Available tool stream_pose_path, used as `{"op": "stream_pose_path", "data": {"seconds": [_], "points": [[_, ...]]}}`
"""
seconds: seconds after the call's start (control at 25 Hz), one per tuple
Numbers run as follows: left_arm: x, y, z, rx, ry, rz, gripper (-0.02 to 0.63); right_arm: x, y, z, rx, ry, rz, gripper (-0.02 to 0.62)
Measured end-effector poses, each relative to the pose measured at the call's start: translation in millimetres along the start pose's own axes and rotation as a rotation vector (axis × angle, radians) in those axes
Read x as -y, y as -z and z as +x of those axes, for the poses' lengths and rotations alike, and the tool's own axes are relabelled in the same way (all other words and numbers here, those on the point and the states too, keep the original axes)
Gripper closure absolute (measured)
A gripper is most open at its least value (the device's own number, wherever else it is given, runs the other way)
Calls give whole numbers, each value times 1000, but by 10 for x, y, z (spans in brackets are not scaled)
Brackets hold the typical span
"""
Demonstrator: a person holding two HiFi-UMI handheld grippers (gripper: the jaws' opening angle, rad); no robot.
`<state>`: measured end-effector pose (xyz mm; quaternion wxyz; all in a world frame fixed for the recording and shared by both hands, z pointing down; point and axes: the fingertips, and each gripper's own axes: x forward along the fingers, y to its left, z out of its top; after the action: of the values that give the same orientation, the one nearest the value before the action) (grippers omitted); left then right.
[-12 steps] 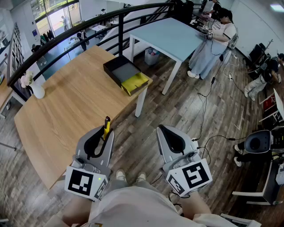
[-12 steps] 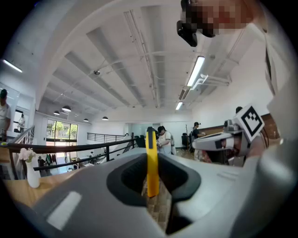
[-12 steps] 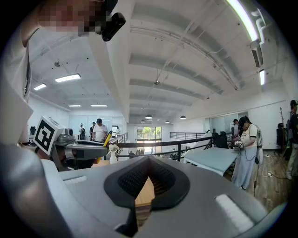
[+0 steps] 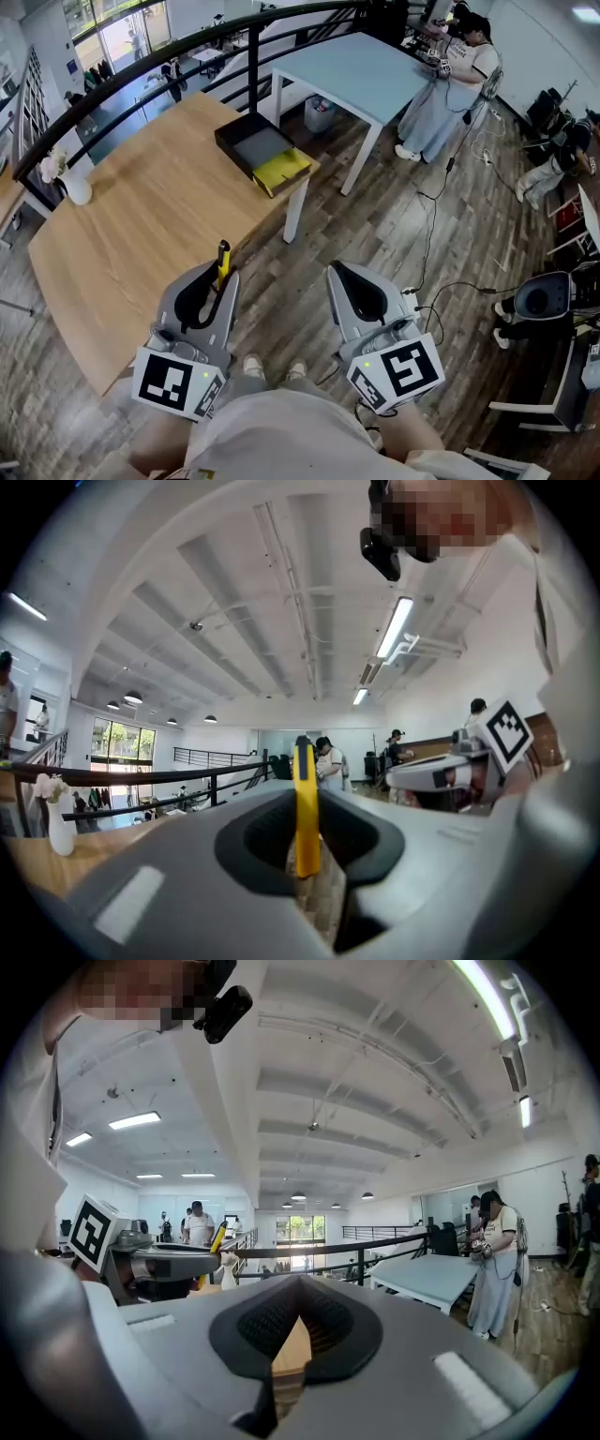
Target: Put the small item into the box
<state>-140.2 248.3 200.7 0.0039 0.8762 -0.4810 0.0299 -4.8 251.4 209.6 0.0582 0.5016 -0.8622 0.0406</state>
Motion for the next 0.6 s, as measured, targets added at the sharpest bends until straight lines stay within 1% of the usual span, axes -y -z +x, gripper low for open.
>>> {"op": "stream_pose_path", "data": {"seconds": [0.24,0.6], "points": [[37,63,84,-18,-1,13,543,27,58,34,-7,-4,6,597],[224,129,124,-34,-16,18,543,151,177,-119,-20,-23,18,596]]}}
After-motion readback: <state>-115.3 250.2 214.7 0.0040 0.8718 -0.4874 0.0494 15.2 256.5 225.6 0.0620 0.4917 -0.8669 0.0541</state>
